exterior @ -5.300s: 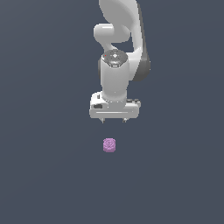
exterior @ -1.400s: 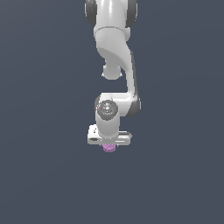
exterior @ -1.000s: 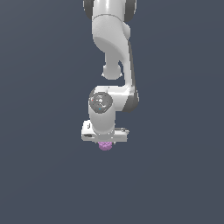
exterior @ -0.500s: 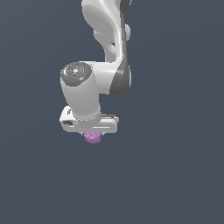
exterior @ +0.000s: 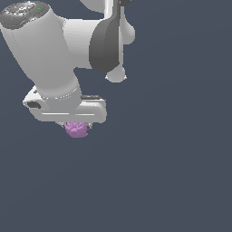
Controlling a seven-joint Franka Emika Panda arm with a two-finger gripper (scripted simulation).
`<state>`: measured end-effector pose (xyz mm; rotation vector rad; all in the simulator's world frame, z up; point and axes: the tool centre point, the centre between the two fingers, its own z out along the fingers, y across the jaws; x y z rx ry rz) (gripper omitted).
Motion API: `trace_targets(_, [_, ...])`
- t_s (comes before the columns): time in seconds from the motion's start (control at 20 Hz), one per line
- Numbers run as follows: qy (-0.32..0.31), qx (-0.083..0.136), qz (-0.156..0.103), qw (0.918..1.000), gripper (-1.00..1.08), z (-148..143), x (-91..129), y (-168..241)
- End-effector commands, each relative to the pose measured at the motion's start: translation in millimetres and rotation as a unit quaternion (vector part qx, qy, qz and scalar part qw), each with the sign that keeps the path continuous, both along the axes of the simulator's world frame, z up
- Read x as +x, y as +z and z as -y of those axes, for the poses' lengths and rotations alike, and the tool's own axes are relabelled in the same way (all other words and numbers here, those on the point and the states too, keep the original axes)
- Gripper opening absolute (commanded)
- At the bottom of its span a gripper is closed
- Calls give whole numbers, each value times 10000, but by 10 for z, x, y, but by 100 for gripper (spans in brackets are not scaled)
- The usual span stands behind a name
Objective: Pick up the object and move it to a goal position.
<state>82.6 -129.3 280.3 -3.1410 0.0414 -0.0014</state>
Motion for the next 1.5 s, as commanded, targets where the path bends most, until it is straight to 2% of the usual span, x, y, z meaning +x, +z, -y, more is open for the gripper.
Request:
trace_targets(0.0, [3, 1, -5, 10000, -100, 114, 14, 237])
trace_targets(0.65, [5, 0, -4, 10000, -100, 493, 98, 1011])
trace_targets(1.45, [5, -2, -5, 10000, -100, 599, 135, 1229])
